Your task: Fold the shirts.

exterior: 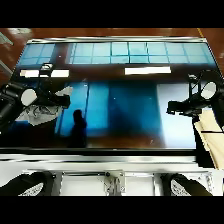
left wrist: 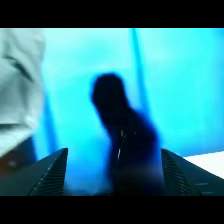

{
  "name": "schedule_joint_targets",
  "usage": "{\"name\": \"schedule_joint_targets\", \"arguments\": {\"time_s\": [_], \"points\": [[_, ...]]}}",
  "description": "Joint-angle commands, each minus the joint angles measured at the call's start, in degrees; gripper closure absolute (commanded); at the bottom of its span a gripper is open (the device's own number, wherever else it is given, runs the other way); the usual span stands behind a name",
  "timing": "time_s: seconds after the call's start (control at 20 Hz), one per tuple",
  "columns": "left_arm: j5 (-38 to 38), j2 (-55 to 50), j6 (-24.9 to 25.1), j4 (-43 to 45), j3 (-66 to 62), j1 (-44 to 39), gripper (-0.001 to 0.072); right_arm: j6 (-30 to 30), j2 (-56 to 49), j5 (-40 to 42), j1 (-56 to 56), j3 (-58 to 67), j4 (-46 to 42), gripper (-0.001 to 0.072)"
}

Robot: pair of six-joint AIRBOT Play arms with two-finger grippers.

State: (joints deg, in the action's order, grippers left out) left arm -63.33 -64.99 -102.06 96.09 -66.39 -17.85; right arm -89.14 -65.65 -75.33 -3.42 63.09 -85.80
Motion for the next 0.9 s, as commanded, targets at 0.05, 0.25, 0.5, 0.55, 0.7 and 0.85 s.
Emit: {"name": "schedule_joint_targets", "arguments": {"time_s": [0.05, 0.25, 0.5, 0.55, 0.7, 0.85], "points": [[1.3, -1.7, -3.0, 0.3, -1.1, 9.0, -0.0008, -0.2, 0.0, 0.0, 0.0, 0.0, 0.5, 0.0038], [4.5, -5.8, -6.3, 0.2, -1.9, 18.5, -0.0005, -0.9, 0.0, 1.1, 0.0, 0.0, 2.4, 0.0037], [4.4, -17.9, -6.3, -2.1, -6.2, 24.1, -0.001, -1.4, 0.0, 1.5, 0.1, 0.0, 4.7, 0.0037], [4.3, -20.0, -6.3, -2.1, -7.1, 24.3, -0.001, -1.5, 0.0, 1.0, 0.1, 0.0, 4.7, 0.0038], [4.4, -25.3, -8.2, -1.1, -9.3, 25.6, -0.0009, -2.5, 0.0, -1.7, 0.1, 0.0, 4.8, 0.0037], [4.6, -27.7, -8.1, -1.5, -9.8, 26.4, 0.0394, -3.2, 0.0, -5.6, 0.1, 0.0, 5.0, 0.0038]]}}
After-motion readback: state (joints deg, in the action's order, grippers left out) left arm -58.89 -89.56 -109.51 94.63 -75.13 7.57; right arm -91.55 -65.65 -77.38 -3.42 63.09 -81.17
